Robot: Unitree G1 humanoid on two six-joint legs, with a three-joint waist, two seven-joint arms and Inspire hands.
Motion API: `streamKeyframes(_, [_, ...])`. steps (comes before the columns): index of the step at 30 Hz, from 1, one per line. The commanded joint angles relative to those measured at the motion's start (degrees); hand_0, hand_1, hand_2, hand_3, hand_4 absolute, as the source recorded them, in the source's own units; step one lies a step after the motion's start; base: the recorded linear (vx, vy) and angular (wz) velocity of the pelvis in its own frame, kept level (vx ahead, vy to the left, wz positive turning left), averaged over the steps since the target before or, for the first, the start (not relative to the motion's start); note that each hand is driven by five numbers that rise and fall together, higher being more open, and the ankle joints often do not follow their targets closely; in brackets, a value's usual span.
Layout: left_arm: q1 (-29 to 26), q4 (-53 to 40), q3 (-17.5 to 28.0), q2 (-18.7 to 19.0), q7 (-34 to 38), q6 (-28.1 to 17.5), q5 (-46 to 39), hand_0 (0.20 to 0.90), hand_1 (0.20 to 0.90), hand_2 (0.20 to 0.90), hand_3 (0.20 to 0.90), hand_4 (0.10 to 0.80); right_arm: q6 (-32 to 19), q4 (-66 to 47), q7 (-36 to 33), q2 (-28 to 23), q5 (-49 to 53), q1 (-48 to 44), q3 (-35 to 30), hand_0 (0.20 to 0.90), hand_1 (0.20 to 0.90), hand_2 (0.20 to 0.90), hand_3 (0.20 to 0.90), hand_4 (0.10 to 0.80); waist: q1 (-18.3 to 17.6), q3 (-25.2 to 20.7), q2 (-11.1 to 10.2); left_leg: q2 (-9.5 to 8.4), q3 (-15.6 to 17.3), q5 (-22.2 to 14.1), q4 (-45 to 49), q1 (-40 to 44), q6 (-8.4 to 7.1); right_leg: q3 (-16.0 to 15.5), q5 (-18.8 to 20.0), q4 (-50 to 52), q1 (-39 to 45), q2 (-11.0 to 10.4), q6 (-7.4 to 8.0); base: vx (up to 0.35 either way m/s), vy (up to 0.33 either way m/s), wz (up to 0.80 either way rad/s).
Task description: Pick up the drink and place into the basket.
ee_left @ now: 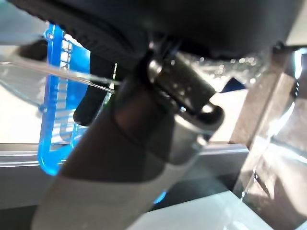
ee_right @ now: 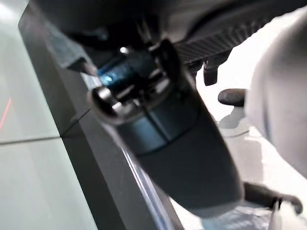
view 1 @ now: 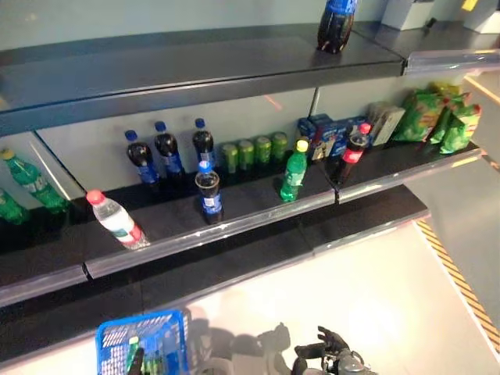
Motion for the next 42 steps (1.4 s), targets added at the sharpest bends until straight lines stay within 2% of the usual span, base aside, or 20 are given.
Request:
streamKeyframes(1, [0.2, -5.7, -3.2, -0.2, -3.3, -1.0, 5.4, 0.3, 0.3, 0.3, 0.2, 0.1, -3.5, -2.0, -1.8, -3.1, 2.6, -0.3, -2.7, 0.9, 0.9, 0.9, 0.9, 0.8, -0.4, -1.4, 0.1, 5.3, 12.0, 6.3, -1.2, -2.1, -0.72, -3.6, -0.8, -0.6, 0.6, -2.5, 1.99, -0.076, -0.169, 1.05])
streamKeyframes(2, [0.0, -6.2, -3.9, -0.1, -3.0, 0.0, 6.1, 0.3, 0.3, 0.3, 0.2, 0.1, -4.4, -1.9, -2.0, -3.6, 2.8, 0.5, -3.5, 0.9, 0.9, 0.9, 0.9, 0.8, -1.0, -1.6, 0.4, 5.4, 15.5, 5.8, 0.5, -2.1, -1.77, -5.7, -1.3, -1.4, 1.6, -2.4, 2.13, -0.062, -0.127, 1.26])
streamKeyframes(3, [-0.2, -6.5, -4.3, -0.2, -2.7, 0.4, 6.0, 0.3, 0.3, 0.3, 0.2, 0.1, -4.8, -1.4, -1.8, -4.0, 2.6, 0.5, -3.9, 0.9, 0.9, 0.9, 0.9, 0.8, -1.0, -1.8, 0.2, 3.46, 16.0, 4.0, 3.1, -2.7, -1.42, -6.9, -1.0, -2.3, 1.9, -2.7, 2.01, -0.025, -0.077, 1.41])
streamKeyframes(6, [0.9, -6.7, -3.6, -1.3, -4.0, 0.1, 4.4, 0.3, 0.3, 0.3, 0.2, 0.1, -5.0, 0.0, -0.6, -4.2, 1.1, -0.6, -3.4, 0.9, 0.9, 0.9, 0.9, 0.8, -0.5, -1.8, 0.1, -3.24, 12.8, 0.3, 10.0, -4.2, 0.01, -5.5, -1.1, -3.4, 2.3, -1.4, 1.26, -0.043, -0.033, 0.67])
streamKeyframes(7, [1.2, -6.5, -3.3, -1.7, -4.8, 0.0, 4.1, 0.3, 0.3, 0.3, 0.2, 0.1, -4.7, -0.3, -0.4, -4.1, 0.6, -0.5, -3.1, 0.9, 0.9, 0.9, 0.9, 0.8, -0.2, -1.6, -0.2, -5.54, 11.4, 0.9, 10.5, -5.1, 0.97, -5.4, -0.4, -3.3, 1.8, -1.1, 0.74, -0.054, -0.009, 0.11])
streamKeyframes(8, [1.4, -6.1, -3.2, -1.9, -5.5, 0.0, 4.0, 0.3, 0.3, 0.3, 0.2, 0.1, -4.7, -0.2, -0.5, -3.9, 0.5, -0.6, -2.6, 0.9, 0.9, 0.9, 0.9, 0.8, 0.0, -1.5, 0.0, -6.46, 10.9, 0.2, 9.1, -4.6, 1.5, -5.1, -0.6, -2.7, 1.7, -0.7, 0.87, 0.03, 0.038, 0.22])
streamKeyframes(10, [1.6, -5.3, -2.9, -2.1, -5.4, 0.2, 5.1, 0.3, 0.3, 0.3, 0.2, 0.1, -4.7, 0.1, -1.2, -3.1, 0.4, -0.9, -2.2, 0.9, 0.9, 0.9, 0.9, 0.8, -0.1, -1.6, 0.4, -6.39, 12.4, -3.4, 4.9, -1.2, 2.46, -4.3, -1.9, -1.7, 2.4, 0.3, 1.46, 0.073, 0.075, 0.3])
streamKeyframes(13, [0.5, -4.3, -4.0, -1.9, -4.2, -0.4, 7.5, 0.3, 0.3, 0.3, 0.2, 0.1, -5.1, -2.2, -2.1, -1.6, 0.9, 0.0, -1.5, 0.9, 0.9, 0.9, 0.9, 0.8, -0.9, -1.9, -0.3, -7.34, 13.5, -1.6, -0.2, 0.9, 3.91, -4.8, -1.3, 1.0, 1.2, 1.2, 1.38, 0.003, 0.072, 0.08])
streamKeyframes(16, [-0.5, -6.5, -6.6, -0.1, -1.7, 0.5, 8.8, 0.3, 0.3, 0.3, 0.2, 0.1, -3.7, -8.7, -2.3, -1.0, -0.7, 1.0, 1.6, 0.9, 0.9, 0.9, 0.9, 0.8, -3.8, -0.3, -0.1, -8.09, 11.0, -1.7, -3.9, 4.3, 6.85, 0.0, 3.7, 22.5, -10.9, 0.0, 5.67, -0.037, 0.113, 0.11])
streamKeyframes(17, [-1.3, -7.6, -7.8, 0.8, -0.7, 0.5, 8.1, 0.3, 0.3, 0.3, 0.2, 0.1, -2.4, -11.9, -2.9, -1.5, -0.6, 1.3, 3.0, 0.9, 0.9, 0.9, 0.9, 0.8, -4.8, 0.8, 0.6, -7.25, 10.9, -1.6, -4.1, 4.6, 7.25, 2.8, 4.0, 31.1, -16.1, -0.2, 6.03, -0.152, 0.03, 0.06])
streamKeyframes(19, [-2.6, -9.2, -8.6, 1.5, 0.1, 0.3, 8.0, 0.3, 0.3, 0.3, 0.2, 0.1, -2.0, -14.9, -3.4, -2.1, 0.8, 1.7, 4.1, 0.9, 0.9, 0.9, 0.9, 0.8, -5.8, 1.5, 0.2, -6.71, 10.7, -1.7, -3.4, 4.0, 7.11, 5.3, 2.9, 28.1, -16.4, -0.1, 5.49, -0.146, -0.137, 0.16])
streamKeyframes(21, [-4.0, -10.8, -9.1, 1.4, 0.5, -0.5, 7.7, 0.3, 0.3, 0.3, 0.2, 0.1, -2.5, -16.9, -1.1, -2.4, -0.7, 1.6, 3.9, 0.9, 0.9, 0.9, 0.9, 0.8, -5.6, 1.4, -0.4, -6.34, 10.4, -1.4, -2.7, 3.2, 6.33, 5.9, 4.0, 15.4, -10.3, -4.4, 5.04, -0.037, -0.332, 0.62])
streamKeyframes(22, [-4.5, -11.0, -8.6, 1.7, 0.2, -0.8, 8.2, 0.3, 0.3, 0.3, 0.2, 0.1, -3.8, -16.5, 0.2, -2.3, -2.7, 1.5, 4.4, 0.9, 0.9, 0.9, 0.9, 0.8, -5.0, 1.6, -0.5, -5.78, 10.5, -1.5, -2.5, 3.5, 5.81, 5.7, 6.7, 10.7, -8.2, -7.5, 5.83, 0.004, -0.383, 0.98])
streamKeyframes(24, [-4.6, -11.1, -8.1, 2.5, 0.3, -1.5, 7.7, 0.3, 0.3, 0.3, 0.2, 0.1, -4.0, -17.1, 1.7, -2.1, -7.1, 0.6, 5.9, 0.9, 0.9, 0.9, 0.9, 0.8, -4.2, 1.7, -0.9, -4.19, 10.8, -1.9, -2.1, 4.0, 4.63, 5.1, 11.7, 6.0, -6.8, -11.2, 7.95, 0.014, -0.429, 1.0])
streamKeyframes(25, [-4.3, -11.6, -8.1, 3.0, 1.4, -2.0, 7.3, 0.3, 0.3, 0.3, 0.2, 0.1, -4.0, -18.2, 3.0, -2.3, -9.6, 0.0, 6.8, 0.9, 0.9, 0.9, 0.9, 0.8, -3.6, 1.4, -1.0, -2.54, 11.4, -1.7, -1.7, 4.3, 3.86, 3.9, 10.3, 4.1, -5.4, -11.8, 8.51, 0.043, -0.488, 0.63])
streamKeyframes(28, [-2.4, -11.9, -6.7, 3.1, 4.6, -2.2, 10.4, 0.3, 0.3, 0.3, 0.2, 0.1, -2.1, -24.1, 5.8, -4.2, -11.1, -1.5, 10.2, 0.9, 0.9, 0.9, 0.9, 0.8, -2.1, 0.1, -1.6, 2.01, 12.5, -0.5, -1.8, 5.0, 1.4, 0.6, 5.1, -0.2, -0.7, -9.1, 8.49, 0.073, -0.443, -0.21])
streamKeyframes(29, [-2.1, -11.8, -6.6, 3.1, 4.7, -2.2, 10.5, 0.3, 0.3, 0.3, 0.2, 0.1, -1.6, -25.3, 6.3, -4.7, -11.2, -1.7, 10.6, 0.9, 0.9, 0.9, 0.9, 0.8, -2.1, -0.2, -1.8, 2.54, 12.7, 0.1, -2.1, 5.0, 1.09, 0.6, 4.7, -0.3, -0.6, -8.6, 8.31, 0.065, -0.375, -0.75])
streamKeyframes(33, [0.5, -9.6, -4.8, 3.1, 3.6, 0.4, 10.7, 0.3, 0.3, 0.3, 0.2, 0.1, -1.1, -41.9, 12.6, -12.8, -10.0, -1.8, 11.6, 0.9, 0.9, 0.9, 0.9, 0.8, -3.0, -1.0, -2.7, 7.83, 17.3, 3.8, -3.5, 5.3, -1.94, -0.6, 2.3, -2.7, 1.9, -4.8, 5.85, 0.048, -0.312, -0.61])
streamKeyframes(38, [1.5, -9.4, -4.3, 2.1, -2.0, 1.1, 8.0, 0.3, 0.3, 0.3, 0.2, 0.1, -4.1, -56.0, 23.0, -22.3, -6.3, 0.6, 4.0, 0.9, 0.9, 0.9, 0.9, 0.8, -5.0, -1.6, -2.7, 9.96, 20.3, 7.0, -2.7, 3.6, -4.08, -2.5, 2.0, -5.8, 4.0, -3.6, 5.37, 0.031, -0.086, -0.08])
streamKeyframes(42, [0.7, -10.8, -4.9, 2.2, -1.9, 1.3, 10.0, 0.3, 0.3, 0.3, 0.2, 0.1, -9.6, -66.9, 26.7, -29.6, -1.1, -1.4, -2.6, 0.9, 0.9, 0.9, 0.9, 0.8, -6.0, -2.2, -2.7, 9.53, 21.1, 6.5, -7.1, 5.6, -4.24, -3.4, 2.8, -6.1, 3.3, -4.8, 6.52, -0.003, 0.035, 0.31])
